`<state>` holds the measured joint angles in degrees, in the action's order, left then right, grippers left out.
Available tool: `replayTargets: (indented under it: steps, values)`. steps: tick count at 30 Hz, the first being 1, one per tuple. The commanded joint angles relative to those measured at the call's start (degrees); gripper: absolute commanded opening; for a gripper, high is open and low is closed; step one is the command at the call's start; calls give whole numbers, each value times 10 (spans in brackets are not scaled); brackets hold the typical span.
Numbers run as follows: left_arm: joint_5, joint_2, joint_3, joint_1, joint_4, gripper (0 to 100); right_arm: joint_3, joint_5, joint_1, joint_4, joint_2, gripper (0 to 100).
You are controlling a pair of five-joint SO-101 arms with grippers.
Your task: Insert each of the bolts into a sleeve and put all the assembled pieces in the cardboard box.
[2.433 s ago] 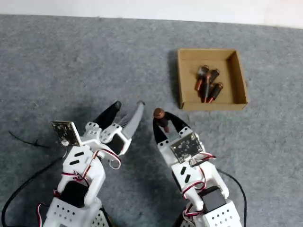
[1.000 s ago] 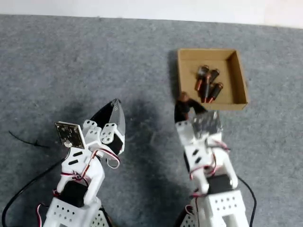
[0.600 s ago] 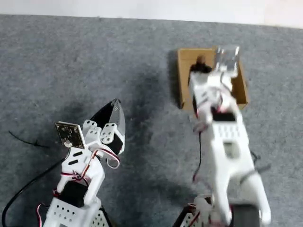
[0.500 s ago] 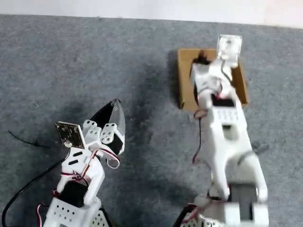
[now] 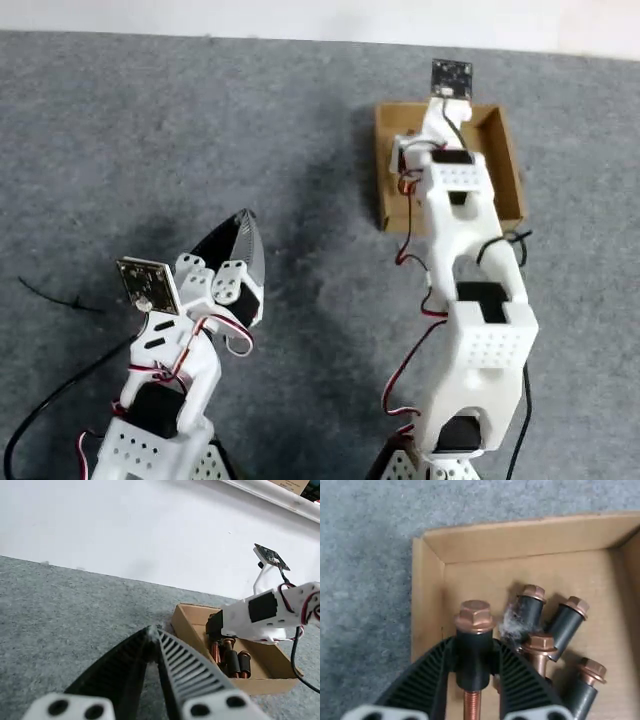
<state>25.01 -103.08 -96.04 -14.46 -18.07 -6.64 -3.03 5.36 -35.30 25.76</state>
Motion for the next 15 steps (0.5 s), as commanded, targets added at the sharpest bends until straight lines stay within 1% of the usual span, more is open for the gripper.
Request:
replayTargets:
  steps: [1, 3, 5, 10, 15]
  values:
    - [-3, 2, -12, 6, 2, 8, -53, -4, 2, -19, -15, 175]
    - [-3, 2, -12, 6, 2, 8, -53, -4, 4, -28, -15, 274]
    - [-3, 2, -12, 6, 2, 8, -53, -4, 7, -41, -15, 324]
    - [-3, 2, -12, 6, 2, 8, -65, -3, 7, -95, -17, 324]
    - [-3, 2, -12, 7, 2, 8, -117, -6, 17, -168, -18, 324]
